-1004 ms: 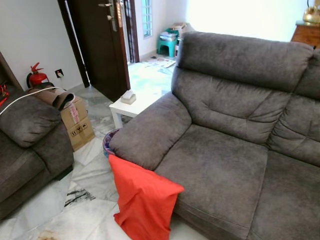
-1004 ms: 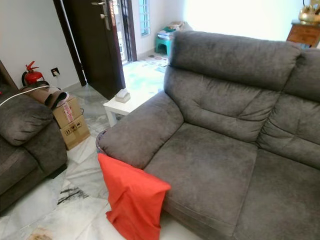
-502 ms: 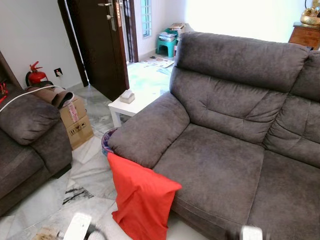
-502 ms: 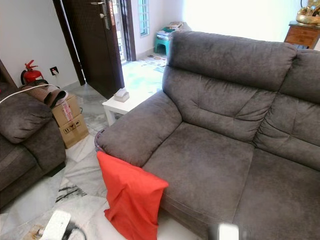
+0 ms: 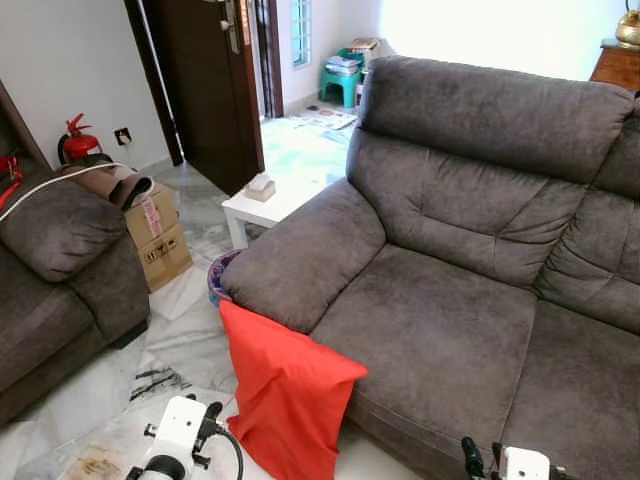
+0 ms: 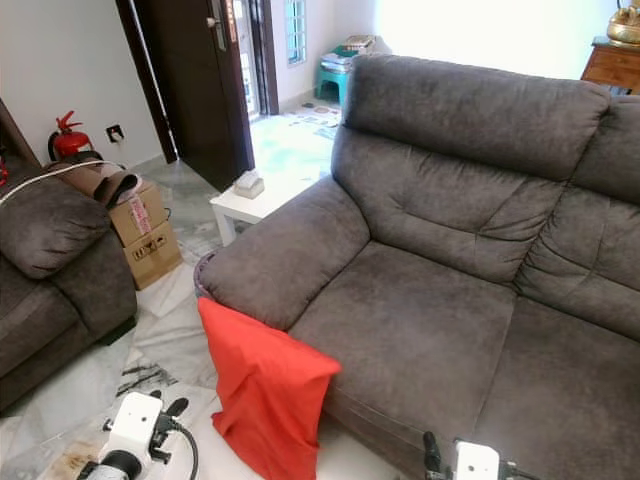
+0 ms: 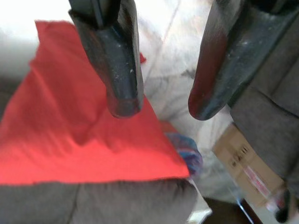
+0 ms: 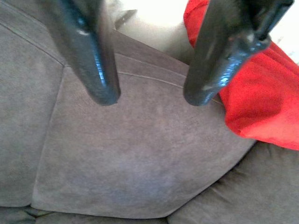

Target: Move the pillow to the sofa from floor

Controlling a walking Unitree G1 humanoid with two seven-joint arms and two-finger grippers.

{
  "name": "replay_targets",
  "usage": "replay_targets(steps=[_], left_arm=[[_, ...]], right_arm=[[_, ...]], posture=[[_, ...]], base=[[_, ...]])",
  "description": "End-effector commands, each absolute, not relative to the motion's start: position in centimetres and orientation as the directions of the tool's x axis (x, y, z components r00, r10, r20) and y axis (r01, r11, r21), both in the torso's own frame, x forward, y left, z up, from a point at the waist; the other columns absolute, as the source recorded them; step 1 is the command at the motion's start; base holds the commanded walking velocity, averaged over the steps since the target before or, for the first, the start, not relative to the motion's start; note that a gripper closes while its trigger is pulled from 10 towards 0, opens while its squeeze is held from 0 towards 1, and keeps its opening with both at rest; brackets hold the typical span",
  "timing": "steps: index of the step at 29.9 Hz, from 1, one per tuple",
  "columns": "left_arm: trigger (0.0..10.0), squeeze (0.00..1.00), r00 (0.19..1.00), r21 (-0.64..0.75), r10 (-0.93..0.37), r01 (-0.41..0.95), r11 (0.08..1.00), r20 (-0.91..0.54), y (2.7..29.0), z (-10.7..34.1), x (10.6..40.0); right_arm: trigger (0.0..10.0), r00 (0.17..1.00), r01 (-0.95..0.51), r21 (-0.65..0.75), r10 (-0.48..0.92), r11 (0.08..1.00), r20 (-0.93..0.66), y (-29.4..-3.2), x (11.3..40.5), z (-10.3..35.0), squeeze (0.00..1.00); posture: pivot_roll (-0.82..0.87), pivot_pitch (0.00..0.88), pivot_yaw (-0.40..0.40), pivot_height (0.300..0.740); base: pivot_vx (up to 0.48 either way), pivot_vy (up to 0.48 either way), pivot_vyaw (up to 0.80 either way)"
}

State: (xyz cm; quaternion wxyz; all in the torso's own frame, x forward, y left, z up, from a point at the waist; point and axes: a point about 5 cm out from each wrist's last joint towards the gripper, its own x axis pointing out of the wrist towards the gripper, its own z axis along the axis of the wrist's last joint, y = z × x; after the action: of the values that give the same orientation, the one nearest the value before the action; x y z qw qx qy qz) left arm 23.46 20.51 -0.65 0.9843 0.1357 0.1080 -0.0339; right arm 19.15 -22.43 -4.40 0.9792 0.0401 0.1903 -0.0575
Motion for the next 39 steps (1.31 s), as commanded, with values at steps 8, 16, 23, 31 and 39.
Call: replay_targets(steps=[8,16,23,31,39], left_arm=[[10.0,0.00,0.978,0.259,-0.031,0.085,0.962,-0.206,20.6,-0.1,23.8],[10.0,0.00,0.977,0.247,-0.040,0.091,0.965,-0.207,20.2,-0.1,23.7],[10.0,0.00,0.976,0.245,-0.047,0.100,0.964,-0.214,20.1,-0.1,23.6],[10.0,0.00,0.974,0.243,-0.056,0.111,0.964,-0.220,19.8,-0.2,23.7],[10.0,0.00,0.972,0.235,-0.059,0.114,0.965,-0.228,19.7,-0.3,23.8]], right_arm=[[10.0,0.927,0.116,0.041,-0.094,0.992,-0.363,-22.4,20.2,-3.9,0.00],[10.0,0.924,0.117,0.049,-0.091,0.992,-0.371,-22.4,20.2,-4.0,0.00],[10.0,0.924,0.114,0.063,-0.082,0.992,-0.373,-22.1,20.3,-4.0,1.00],[10.0,0.917,0.120,0.042,-0.094,0.992,-0.389,-22.3,20.2,-4.2,0.00],[10.0,0.915,0.114,0.051,-0.085,0.992,-0.395,-22.0,20.5,-4.2,0.00]], posture=[[-0.07,0.020,0.041,0.740],[-0.07,0.007,0.040,0.740],[-0.08,0.003,0.041,0.740],[-0.08,0.000,0.038,0.740],[-0.07,0.000,0.036,0.740]], base=[[0.000,0.000,0.00],[0.000,0.000,0.00],[0.000,0.000,0.00],[0.000,0.000,0.00],[0.000,0.000,0.00]])
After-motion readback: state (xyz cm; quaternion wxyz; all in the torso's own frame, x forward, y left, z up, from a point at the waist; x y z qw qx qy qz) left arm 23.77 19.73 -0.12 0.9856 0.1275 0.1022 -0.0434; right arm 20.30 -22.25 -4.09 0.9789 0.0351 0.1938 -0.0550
